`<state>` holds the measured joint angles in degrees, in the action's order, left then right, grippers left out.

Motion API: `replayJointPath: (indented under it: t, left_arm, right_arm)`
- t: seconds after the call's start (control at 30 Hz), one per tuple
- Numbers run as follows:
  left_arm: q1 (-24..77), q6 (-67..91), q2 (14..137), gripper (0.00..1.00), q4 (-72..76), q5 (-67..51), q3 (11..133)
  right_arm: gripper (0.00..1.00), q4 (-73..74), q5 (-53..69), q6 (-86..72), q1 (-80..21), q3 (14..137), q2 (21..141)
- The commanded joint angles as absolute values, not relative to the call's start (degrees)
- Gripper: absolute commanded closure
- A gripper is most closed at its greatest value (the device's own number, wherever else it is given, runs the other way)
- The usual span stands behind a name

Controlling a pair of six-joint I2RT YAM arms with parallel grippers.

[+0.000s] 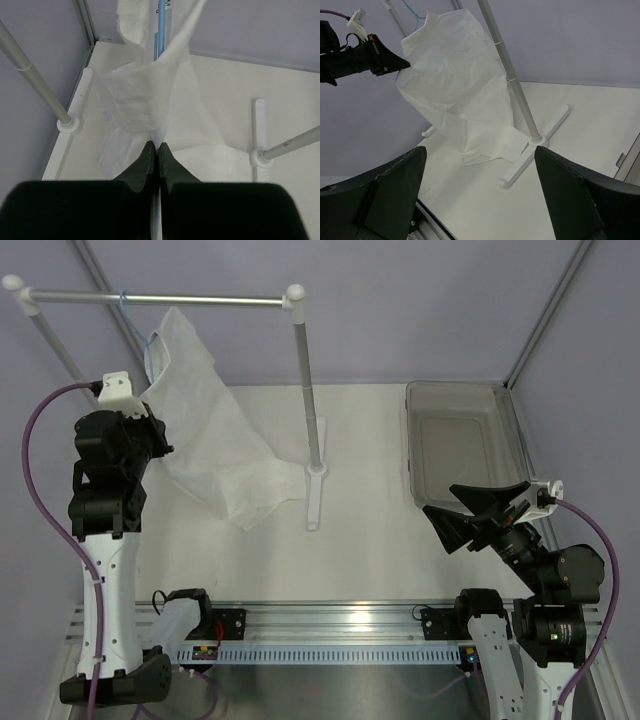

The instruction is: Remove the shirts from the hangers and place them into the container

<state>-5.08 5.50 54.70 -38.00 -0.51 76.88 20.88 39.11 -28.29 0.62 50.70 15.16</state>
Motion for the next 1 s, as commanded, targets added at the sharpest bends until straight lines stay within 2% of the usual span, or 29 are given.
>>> replayJointPath:
  t: [0.0, 0.4, 0.67, 0.97]
  left_arm:
    - [-5.36, 8.17, 49.94, 1.00, -31.48, -3.25, 76.55]
    - [-5.19, 7.29, 43.51, 1.00, -26.02, -6.50, 77.60]
    - [-5.27, 8.96, 38.86, 1.00, -31.97, -5.28, 79.10]
    - [-2.72, 10.99, 26.73, 1.00, -33.23, -10.98, 71.73]
  right_arm:
    - [0.01, 20.57, 39.38, -27.86, 0.26, 50.45, 14.68]
    - [0.00, 20.65, 39.20, -27.77, 0.26, 50.27, 14.85]
    - [0.01, 21.00, 38.94, -27.51, 0.35, 50.36, 15.29]
    - [0.01, 21.27, 39.55, -27.42, 0.35, 50.80, 16.70]
